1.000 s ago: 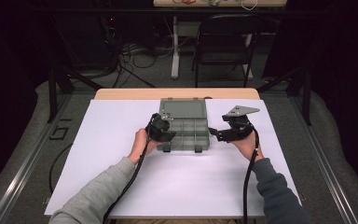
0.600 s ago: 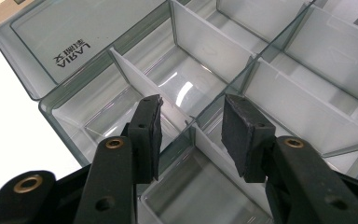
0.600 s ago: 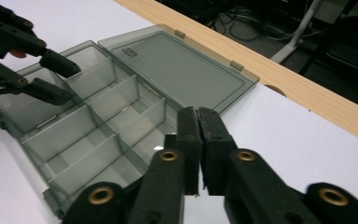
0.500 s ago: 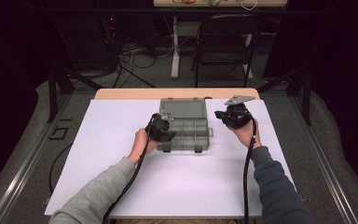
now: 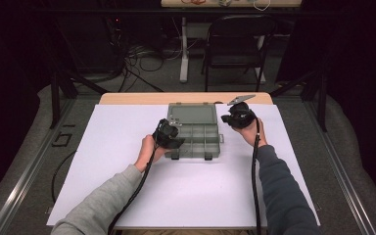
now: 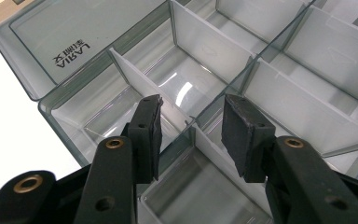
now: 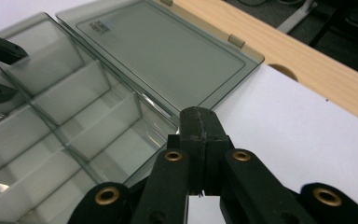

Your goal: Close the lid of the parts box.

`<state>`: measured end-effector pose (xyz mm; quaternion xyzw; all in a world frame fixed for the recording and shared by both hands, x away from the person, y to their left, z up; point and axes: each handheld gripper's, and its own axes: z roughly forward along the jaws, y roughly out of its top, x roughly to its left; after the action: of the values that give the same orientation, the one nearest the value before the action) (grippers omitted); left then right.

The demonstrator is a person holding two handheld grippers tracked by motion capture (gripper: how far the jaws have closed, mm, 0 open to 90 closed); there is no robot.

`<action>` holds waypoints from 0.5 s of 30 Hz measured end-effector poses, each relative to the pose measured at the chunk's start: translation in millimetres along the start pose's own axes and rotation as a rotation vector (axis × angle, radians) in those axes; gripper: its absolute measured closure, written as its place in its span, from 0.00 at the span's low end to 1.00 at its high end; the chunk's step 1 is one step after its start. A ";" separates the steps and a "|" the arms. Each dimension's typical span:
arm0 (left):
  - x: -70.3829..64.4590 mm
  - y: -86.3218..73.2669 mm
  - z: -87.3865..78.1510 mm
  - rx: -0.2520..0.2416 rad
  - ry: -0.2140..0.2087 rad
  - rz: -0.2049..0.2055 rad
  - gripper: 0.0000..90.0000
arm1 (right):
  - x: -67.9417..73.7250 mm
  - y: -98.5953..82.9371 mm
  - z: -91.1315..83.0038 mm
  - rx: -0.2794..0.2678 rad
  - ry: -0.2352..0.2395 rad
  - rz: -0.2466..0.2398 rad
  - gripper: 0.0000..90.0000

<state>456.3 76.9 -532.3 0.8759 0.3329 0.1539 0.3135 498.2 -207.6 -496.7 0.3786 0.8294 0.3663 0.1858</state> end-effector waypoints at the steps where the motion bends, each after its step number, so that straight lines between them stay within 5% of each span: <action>1: 0.0 0.0 0.0 0.000 0.000 0.000 0.64 | -0.8 -0.5 1.9 0.007 -0.002 -0.003 1.00; 15: 0.4 -0.7 0.2 -0.006 -0.005 0.008 0.64 | -12.2 -13.3 36.6 0.076 -0.013 0.022 1.00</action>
<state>456.4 77.4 -532.9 0.8766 0.3282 0.1540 0.3164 520.9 -205.8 -530.5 0.3968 0.8373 0.3341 0.1726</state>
